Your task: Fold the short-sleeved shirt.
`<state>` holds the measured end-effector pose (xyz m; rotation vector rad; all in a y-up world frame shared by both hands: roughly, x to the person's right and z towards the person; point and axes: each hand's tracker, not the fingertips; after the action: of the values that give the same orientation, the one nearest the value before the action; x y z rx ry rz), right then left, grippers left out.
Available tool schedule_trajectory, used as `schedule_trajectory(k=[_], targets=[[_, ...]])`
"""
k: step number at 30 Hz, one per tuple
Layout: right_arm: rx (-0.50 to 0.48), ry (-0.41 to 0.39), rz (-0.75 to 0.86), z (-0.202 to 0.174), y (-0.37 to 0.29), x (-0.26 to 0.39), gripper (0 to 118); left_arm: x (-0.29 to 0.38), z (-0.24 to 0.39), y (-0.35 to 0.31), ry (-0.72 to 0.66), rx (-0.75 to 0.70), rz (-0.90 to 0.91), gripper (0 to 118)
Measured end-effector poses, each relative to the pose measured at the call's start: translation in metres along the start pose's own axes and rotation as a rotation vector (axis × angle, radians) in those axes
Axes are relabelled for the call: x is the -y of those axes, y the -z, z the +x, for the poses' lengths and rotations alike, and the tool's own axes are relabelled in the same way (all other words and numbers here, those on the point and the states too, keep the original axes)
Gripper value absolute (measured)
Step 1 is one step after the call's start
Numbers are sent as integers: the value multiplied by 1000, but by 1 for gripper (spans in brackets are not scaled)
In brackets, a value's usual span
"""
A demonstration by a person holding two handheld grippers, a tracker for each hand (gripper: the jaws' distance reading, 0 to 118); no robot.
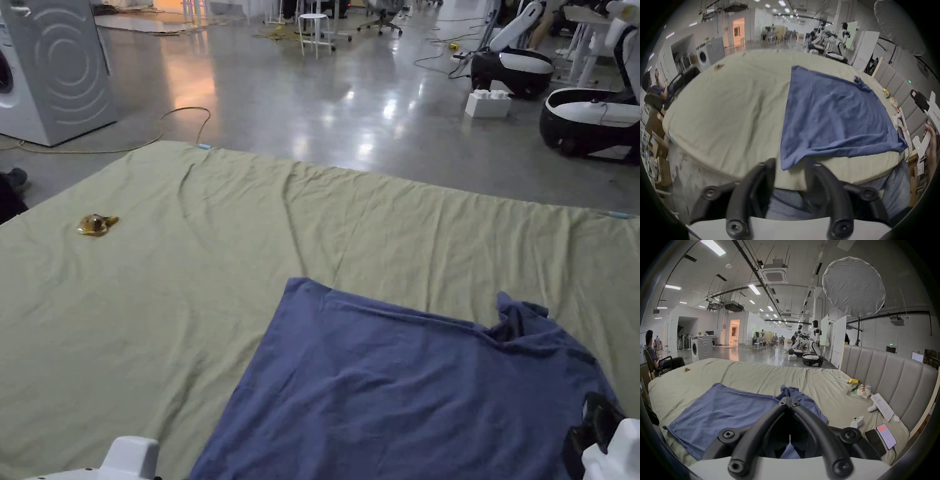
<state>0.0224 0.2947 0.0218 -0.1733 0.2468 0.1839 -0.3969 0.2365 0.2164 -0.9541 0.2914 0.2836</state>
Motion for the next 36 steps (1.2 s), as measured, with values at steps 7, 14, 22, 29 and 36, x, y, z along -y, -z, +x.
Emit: schedule_trajectory(k=[7,14,22,29,36], targets=[[-1,-17,-29,1,-1,5,0,-13,-14,45,-113,-53,3,57],[16,-4,-58,9,-3,16,0,-23,-8,86,-75,-100,-40,57],[18,2,-112,18,-7,32,0,-29,29,69,50,-132,-53,44],[38,-63,-293,43,-18,45,3,-23,49,59,79,-92,-42,8],[80,63,-609,94,-33,75,74,-29,27,49,41,-43,-11,7]])
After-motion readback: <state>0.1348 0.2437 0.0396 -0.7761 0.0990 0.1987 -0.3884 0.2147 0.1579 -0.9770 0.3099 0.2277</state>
